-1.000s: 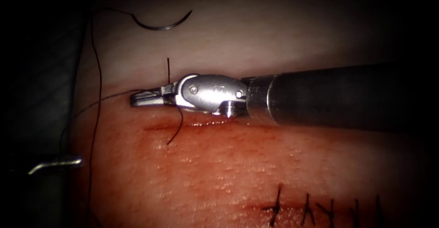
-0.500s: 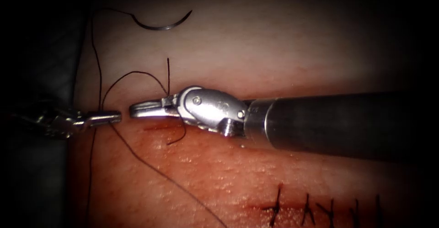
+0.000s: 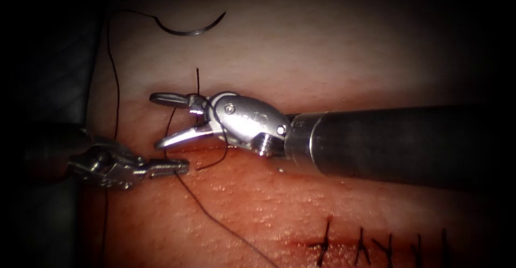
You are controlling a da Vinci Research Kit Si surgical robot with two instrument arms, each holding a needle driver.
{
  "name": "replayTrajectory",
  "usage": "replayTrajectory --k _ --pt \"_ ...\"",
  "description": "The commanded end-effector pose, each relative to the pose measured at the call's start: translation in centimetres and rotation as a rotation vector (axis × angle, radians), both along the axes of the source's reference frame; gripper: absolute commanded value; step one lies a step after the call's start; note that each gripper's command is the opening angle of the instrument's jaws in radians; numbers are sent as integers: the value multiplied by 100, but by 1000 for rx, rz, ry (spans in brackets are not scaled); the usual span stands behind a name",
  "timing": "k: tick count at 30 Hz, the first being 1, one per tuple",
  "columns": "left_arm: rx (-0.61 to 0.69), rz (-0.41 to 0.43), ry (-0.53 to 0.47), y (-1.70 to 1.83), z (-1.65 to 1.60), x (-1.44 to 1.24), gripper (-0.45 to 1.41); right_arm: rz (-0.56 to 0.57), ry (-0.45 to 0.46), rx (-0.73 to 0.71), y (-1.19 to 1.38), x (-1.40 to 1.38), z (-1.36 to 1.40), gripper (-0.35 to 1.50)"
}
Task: Wound Closure
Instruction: Wrap the suture counter-clockwise twice around the gripper.
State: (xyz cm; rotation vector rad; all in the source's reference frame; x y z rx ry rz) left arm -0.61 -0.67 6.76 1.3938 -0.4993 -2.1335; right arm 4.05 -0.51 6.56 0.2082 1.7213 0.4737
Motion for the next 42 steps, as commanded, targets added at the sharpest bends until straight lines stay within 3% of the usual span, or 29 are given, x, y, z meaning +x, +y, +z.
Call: replayTrajectory --k 1,7,12,13,21,25,32,36,42 --pt "-3 6 -1 -5 -2 -10 -45 13 -12 3 4 9 5 106" --pt "-6 13 -10 -16 -32 -15 -45 49 -63 -10 3 10 14 93" --pt "-22 40 -41 -18 -55 -18 -45 15 -130 -35 -8 12 29 86" --pt "-30 50 -50 -16 -61 -18 -45 -13 -160 -42 -14 13 34 78" --pt "-74 118 -127 2 -74 -12 -45 -57 -232 -58 -22 10 40 68" --pt "-113 156 -240 29 -78 8 -45 -121 -253 -68 -25 8 40 66" --pt "-84 192 -372 65 -77 28 -45 -219 -255 -90 -34 11 43 64" --pt "-28 231 -485 89 -60 27 -45 -290 -186 -46 -42 14 46 63" --pt "37 292 -512 110 -30 26 -45 -346 -122 -5 -54 17 50 56"
